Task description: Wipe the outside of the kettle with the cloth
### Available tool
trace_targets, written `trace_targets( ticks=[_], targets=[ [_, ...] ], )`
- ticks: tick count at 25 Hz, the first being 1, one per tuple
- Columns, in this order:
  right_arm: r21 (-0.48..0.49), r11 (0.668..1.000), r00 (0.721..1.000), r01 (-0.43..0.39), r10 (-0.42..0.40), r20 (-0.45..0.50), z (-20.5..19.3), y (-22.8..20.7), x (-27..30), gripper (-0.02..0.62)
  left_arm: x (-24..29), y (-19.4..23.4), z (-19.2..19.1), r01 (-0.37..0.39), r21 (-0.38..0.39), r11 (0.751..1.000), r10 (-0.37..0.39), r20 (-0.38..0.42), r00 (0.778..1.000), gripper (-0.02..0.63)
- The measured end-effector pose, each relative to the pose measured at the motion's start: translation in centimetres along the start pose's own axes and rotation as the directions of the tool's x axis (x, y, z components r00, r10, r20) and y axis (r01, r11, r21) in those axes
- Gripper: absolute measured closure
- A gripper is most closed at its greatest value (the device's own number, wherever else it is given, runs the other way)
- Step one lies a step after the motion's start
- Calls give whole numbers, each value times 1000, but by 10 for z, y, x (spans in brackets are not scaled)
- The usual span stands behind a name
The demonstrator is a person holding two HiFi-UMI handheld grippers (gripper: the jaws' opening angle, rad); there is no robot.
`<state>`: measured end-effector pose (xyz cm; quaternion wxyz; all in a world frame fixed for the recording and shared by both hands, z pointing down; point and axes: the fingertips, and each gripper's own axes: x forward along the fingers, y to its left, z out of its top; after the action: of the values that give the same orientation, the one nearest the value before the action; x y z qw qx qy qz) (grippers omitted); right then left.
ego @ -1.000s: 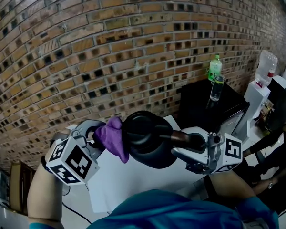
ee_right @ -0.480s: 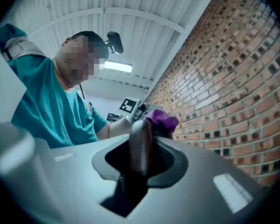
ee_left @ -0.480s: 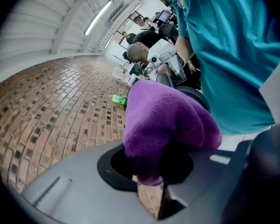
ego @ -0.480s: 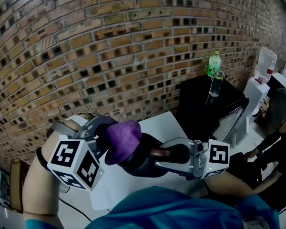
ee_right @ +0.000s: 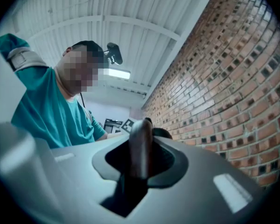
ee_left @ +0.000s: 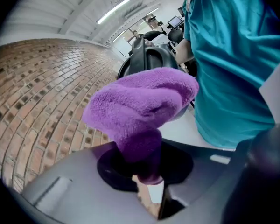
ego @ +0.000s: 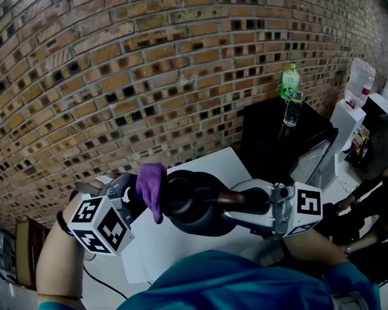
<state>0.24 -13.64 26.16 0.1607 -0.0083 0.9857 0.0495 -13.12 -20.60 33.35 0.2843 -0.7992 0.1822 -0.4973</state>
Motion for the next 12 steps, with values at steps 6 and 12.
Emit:
trace_targets(
  ticks=[6,12],
  targets=[
    [42,999,998,-15,13,55,13,2,-1,506,-3,4,-3,1,-199,980,39,198,979,525],
    [100,995,983,-13,-6,185,37,-10,-7,506,16,-19,-3,64,-248,967,3,261,965,525]
  ],
)
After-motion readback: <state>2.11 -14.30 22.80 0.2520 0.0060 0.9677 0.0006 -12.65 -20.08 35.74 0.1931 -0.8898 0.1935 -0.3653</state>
